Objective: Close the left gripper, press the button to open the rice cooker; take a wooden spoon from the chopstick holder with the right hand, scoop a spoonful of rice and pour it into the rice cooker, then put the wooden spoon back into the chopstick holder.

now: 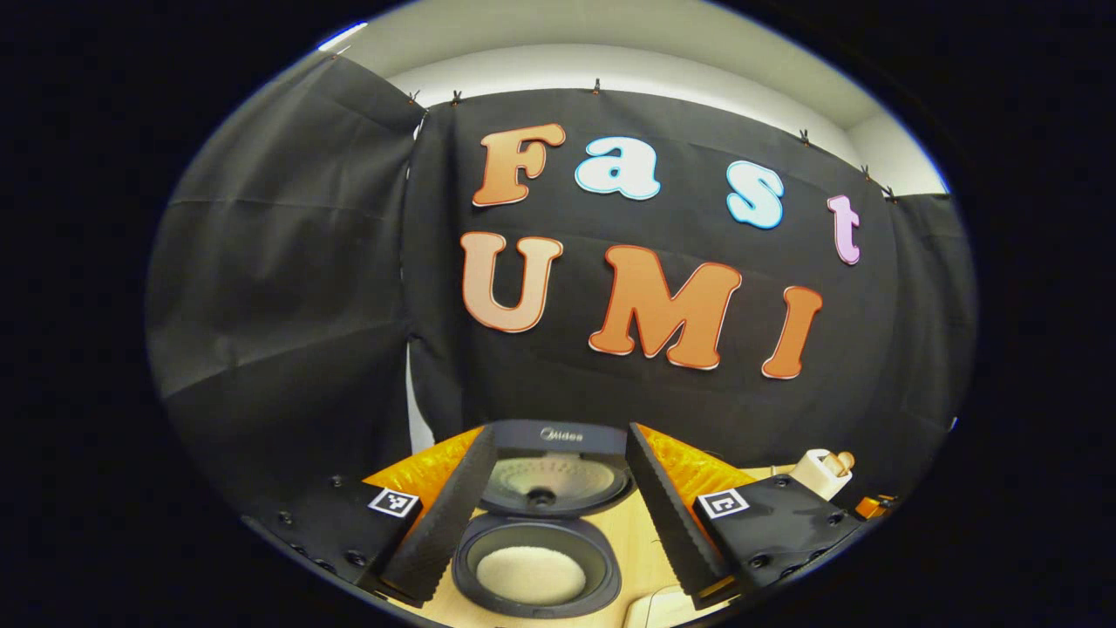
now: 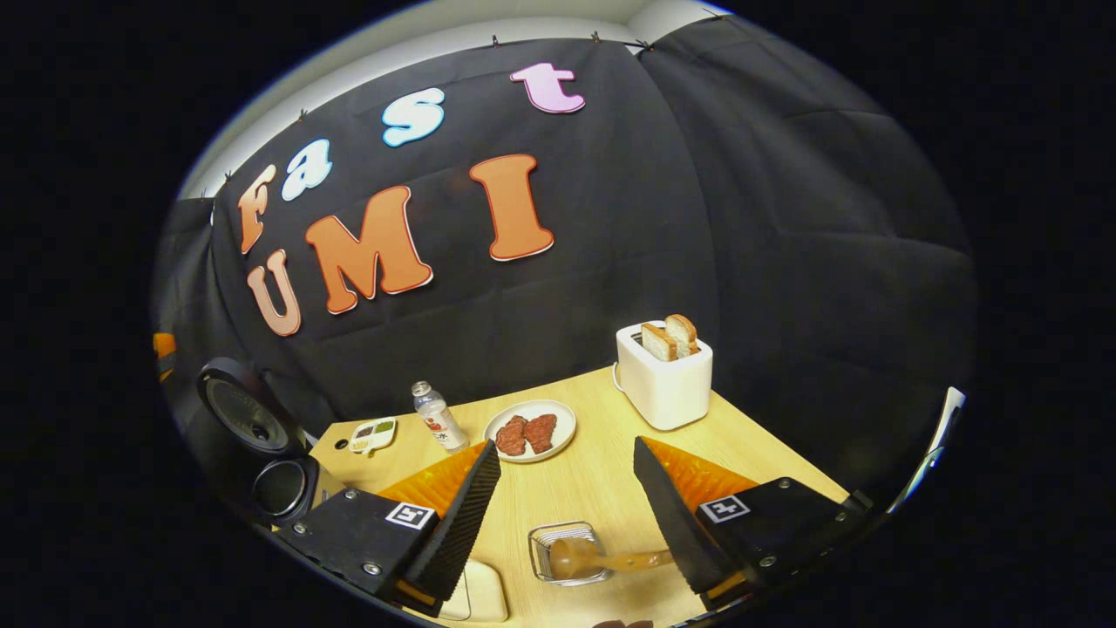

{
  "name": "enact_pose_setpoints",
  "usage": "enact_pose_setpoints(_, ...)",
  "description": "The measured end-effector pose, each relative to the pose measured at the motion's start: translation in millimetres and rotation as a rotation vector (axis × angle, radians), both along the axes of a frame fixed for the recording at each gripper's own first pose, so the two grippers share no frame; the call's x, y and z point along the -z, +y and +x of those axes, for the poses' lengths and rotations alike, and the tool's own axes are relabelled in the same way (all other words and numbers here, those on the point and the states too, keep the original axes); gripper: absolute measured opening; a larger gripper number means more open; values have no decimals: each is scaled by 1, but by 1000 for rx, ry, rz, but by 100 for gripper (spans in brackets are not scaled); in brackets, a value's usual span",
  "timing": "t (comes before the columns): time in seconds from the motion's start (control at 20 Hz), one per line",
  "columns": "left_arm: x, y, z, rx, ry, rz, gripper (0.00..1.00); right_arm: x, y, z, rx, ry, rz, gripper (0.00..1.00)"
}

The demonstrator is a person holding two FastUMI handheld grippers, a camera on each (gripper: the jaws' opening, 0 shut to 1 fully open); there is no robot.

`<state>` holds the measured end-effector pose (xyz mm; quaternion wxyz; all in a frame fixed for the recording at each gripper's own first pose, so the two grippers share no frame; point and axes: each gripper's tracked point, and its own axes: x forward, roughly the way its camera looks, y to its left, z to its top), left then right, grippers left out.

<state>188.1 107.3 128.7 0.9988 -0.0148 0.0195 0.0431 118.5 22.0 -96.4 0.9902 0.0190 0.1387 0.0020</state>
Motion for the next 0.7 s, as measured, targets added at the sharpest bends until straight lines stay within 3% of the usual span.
enact_pose_setpoints(0.2, -18, 0, 66, 23, 32, -18, 100, -13, 13, -11, -18, -16, 7, 95)
enact_pose_setpoints(0.3, -13, 14, 91, -7, 64, -1, 100, -20, 13, -14, -10, -35, -14, 95)
enact_pose_setpoints(0.4, -12, 29, 108, -48, 88, 35, 100, -25, 14, -17, -8, -46, -29, 95)
enact_pose_setpoints(0.7, 34, 29, 142, -16, 205, -4, 100, -33, 30, -26, -27, -44, -12, 95)
